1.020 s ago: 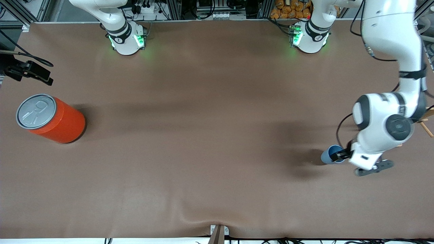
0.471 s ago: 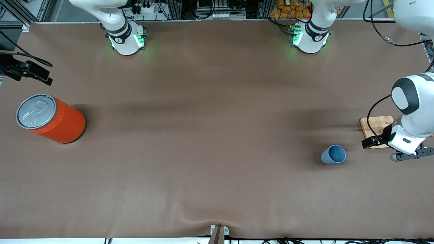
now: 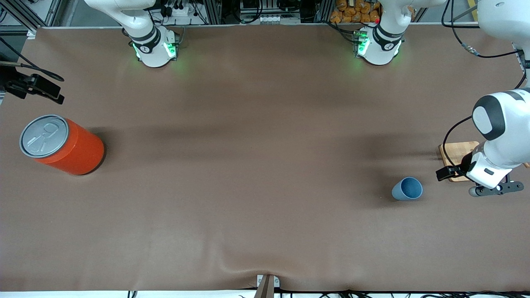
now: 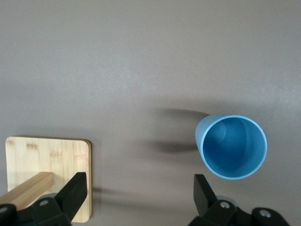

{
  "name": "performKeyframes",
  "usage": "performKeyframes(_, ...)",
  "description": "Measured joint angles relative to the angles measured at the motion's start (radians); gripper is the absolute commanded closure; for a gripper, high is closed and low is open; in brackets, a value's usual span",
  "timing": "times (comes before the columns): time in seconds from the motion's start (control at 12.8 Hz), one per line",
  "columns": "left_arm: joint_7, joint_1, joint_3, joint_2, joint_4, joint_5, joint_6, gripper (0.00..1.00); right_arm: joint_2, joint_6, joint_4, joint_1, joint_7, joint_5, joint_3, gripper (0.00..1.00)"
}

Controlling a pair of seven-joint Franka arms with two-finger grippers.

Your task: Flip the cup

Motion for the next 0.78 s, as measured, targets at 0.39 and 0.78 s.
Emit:
performKeyframes(0.39,0.014,-0.008,-0.013,-0.014,0.0,0.0,0.0,0.0,0.0,-0.004,0.0,-0.024,-0.037,0.021,0.002,0.0)
performKeyframes(0.78,-0.09,0.067,-0.229,-0.104,-0.003,0.0,-0.094,0.0,0.0,-0.009,0.0,-0.024,-0.039,0.021,0.017,0.0)
